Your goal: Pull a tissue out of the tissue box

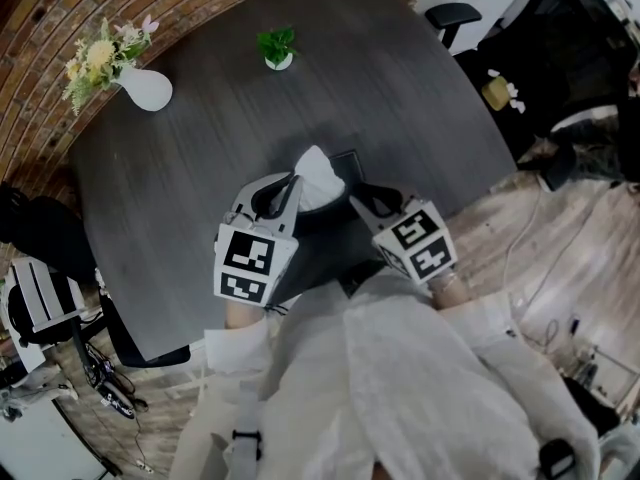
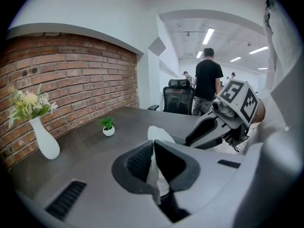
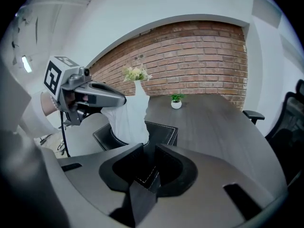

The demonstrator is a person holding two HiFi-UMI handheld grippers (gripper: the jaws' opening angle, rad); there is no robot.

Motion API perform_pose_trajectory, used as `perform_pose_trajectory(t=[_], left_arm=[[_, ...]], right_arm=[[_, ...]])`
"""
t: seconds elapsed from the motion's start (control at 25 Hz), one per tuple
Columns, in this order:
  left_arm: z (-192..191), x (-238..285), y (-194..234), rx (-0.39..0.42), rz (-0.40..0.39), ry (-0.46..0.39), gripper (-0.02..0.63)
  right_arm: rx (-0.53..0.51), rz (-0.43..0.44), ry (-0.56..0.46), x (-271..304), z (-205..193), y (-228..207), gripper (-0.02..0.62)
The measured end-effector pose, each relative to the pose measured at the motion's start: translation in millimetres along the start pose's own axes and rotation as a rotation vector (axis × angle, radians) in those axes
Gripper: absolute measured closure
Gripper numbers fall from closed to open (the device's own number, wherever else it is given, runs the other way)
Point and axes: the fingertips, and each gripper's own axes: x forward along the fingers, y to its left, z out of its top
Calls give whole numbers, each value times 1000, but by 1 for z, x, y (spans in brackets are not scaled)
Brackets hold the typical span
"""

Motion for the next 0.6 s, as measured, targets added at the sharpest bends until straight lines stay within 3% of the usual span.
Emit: perform_pose_trajectory(t=[0.6], left_arm=[[9, -9, 2, -123, 1, -73, 595]], right_arm=[[-66, -23, 12, -3, 4, 5, 520]])
